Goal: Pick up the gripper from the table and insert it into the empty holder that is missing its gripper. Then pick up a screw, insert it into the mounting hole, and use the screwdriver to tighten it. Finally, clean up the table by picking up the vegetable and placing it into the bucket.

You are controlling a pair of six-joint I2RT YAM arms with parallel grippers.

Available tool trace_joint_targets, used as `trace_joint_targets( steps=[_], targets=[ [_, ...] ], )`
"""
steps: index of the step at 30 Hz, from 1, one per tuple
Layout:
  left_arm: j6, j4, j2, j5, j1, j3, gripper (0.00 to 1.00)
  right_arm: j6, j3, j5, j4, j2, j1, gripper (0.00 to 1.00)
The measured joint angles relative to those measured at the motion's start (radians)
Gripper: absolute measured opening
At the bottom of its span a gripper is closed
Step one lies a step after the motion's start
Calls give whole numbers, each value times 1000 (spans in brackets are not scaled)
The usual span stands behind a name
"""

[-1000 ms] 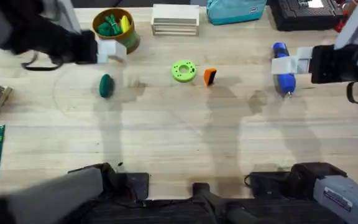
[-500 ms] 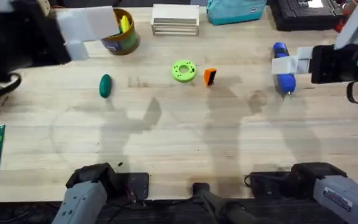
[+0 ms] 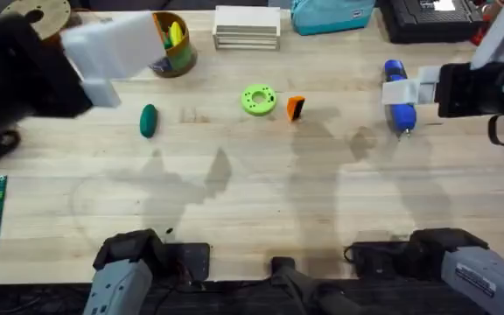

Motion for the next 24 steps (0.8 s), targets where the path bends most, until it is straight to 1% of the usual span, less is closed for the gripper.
trace_joint_targets(
  steps=[2, 4, 9, 15, 19, 24],
  targets=[
    [1, 44, -39, 0, 0, -60, 986, 0, 0, 0, 0, 0, 0, 990],
    [3, 121, -94, 2, 0, -149, 986, 0, 0, 0, 0, 0, 0, 990],
    [3, 398, -230, 24, 0, -430, 986, 0, 0, 0, 0, 0, 0, 990],
    [3, 659, -401, 32, 0, -743, 986, 0, 0, 0, 0, 0, 0, 991],
    [3, 748, -534, 34, 0, -888, 986, 0, 0, 0, 0, 0, 0, 991],
    [5, 784, -652, 43, 0, -1015, 986, 0, 0, 0, 0, 0, 0, 991]
  ],
)
